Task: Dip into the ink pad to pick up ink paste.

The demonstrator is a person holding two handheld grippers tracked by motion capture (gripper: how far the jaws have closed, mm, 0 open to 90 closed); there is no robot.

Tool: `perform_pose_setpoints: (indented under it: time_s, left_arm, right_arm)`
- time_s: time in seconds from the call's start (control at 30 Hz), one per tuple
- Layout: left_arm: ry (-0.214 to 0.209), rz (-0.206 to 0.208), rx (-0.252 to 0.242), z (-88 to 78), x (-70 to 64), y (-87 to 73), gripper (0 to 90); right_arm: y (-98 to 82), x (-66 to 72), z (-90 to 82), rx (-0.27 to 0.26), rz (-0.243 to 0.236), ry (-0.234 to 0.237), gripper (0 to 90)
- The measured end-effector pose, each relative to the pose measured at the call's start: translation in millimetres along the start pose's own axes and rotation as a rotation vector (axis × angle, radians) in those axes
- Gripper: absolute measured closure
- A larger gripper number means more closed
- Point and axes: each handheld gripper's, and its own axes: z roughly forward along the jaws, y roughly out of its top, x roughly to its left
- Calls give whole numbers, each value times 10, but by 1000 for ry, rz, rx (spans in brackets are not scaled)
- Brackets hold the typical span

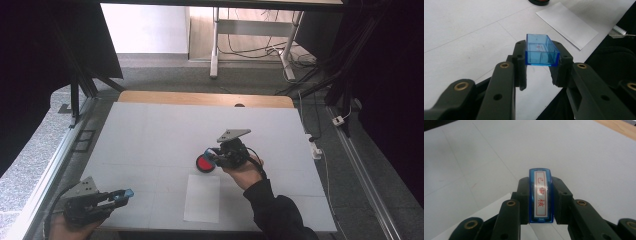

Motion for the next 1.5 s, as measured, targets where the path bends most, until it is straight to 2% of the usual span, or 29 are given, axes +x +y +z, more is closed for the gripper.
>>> perform_pose_setpoints:
  time_s: [0.4,0.5,0.97,1.4,1.5]
  left_arm:
    - [22,-6,7,-8,3,-1,682]
    - [24,-6,10,-5,0,-1,682]
    - [25,-12,12,-10,6,-4,681]
    - [26,-11,20,5,2,2,681]
    - [23,-11,21,6,5,2,681]
  right_arm:
    - [19,-76,319,81,-26,-51,715]
    - [10,-94,372,92,-16,-51,715]
    - [-20,-145,505,133,-2,-49,715]
    - [58,-81,567,189,-21,-88,718]
    - [60,-123,568,188,14,-71,718]
